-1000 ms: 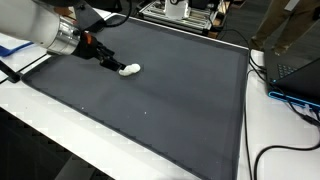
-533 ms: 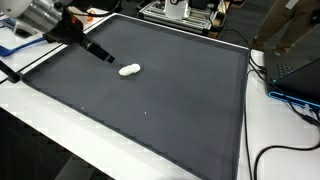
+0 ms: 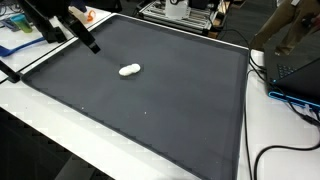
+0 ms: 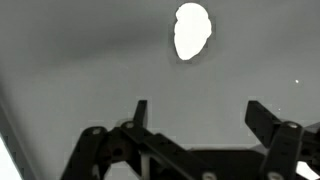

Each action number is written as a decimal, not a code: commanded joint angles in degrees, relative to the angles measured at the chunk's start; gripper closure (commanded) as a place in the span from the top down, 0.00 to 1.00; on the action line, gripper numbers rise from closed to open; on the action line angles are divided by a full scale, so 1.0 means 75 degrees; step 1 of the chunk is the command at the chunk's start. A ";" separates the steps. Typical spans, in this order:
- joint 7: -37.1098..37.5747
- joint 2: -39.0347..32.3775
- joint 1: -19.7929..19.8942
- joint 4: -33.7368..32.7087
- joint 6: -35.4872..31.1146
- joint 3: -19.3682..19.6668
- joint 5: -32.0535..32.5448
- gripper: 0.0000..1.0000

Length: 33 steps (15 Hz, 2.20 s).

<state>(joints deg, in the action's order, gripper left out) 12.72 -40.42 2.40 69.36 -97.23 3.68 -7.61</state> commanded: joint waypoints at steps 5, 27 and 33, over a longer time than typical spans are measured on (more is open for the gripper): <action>0.1116 0.1985 -0.0169 0.3201 -0.1304 0.0133 0.0103 1.00; 0.1135 0.4138 -0.0780 0.6263 -0.2656 -0.0324 0.0058 1.00; 0.0877 0.4806 -0.0836 0.7111 -0.2888 -0.0683 0.0022 1.00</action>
<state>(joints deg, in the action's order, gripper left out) 19.20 -4.18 -4.32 123.01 -119.13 -1.05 -7.50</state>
